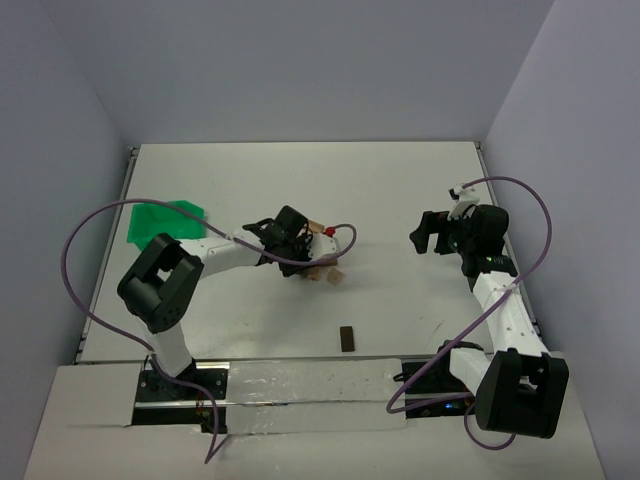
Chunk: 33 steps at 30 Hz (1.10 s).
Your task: Build the wood block tower
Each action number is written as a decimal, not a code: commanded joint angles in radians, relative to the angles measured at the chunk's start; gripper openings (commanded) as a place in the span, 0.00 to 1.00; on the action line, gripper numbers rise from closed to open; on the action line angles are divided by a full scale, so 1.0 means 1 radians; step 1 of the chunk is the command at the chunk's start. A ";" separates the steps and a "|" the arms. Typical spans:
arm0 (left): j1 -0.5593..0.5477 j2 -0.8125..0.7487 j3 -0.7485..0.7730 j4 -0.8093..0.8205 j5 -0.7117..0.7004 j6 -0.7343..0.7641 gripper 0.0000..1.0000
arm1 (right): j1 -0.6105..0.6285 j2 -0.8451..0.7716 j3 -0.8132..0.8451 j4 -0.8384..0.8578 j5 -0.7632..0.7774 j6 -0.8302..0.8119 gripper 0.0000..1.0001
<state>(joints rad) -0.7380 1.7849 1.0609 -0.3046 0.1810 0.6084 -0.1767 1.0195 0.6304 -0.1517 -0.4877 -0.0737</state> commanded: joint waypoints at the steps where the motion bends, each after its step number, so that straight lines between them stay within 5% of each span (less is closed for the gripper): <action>1: -0.004 0.033 0.061 -0.036 0.086 0.038 0.04 | -0.006 -0.002 0.051 0.006 -0.004 -0.015 1.00; 13: -0.059 -0.031 -0.053 -0.032 0.122 0.099 0.06 | -0.006 -0.002 0.051 0.003 -0.008 -0.018 1.00; 33: -0.081 -0.001 -0.026 -0.019 0.141 0.116 0.35 | -0.006 -0.001 0.049 0.000 -0.006 -0.020 1.00</action>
<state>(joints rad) -0.8063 1.7554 1.0180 -0.3099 0.2752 0.7143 -0.1768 1.0195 0.6304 -0.1520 -0.4881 -0.0811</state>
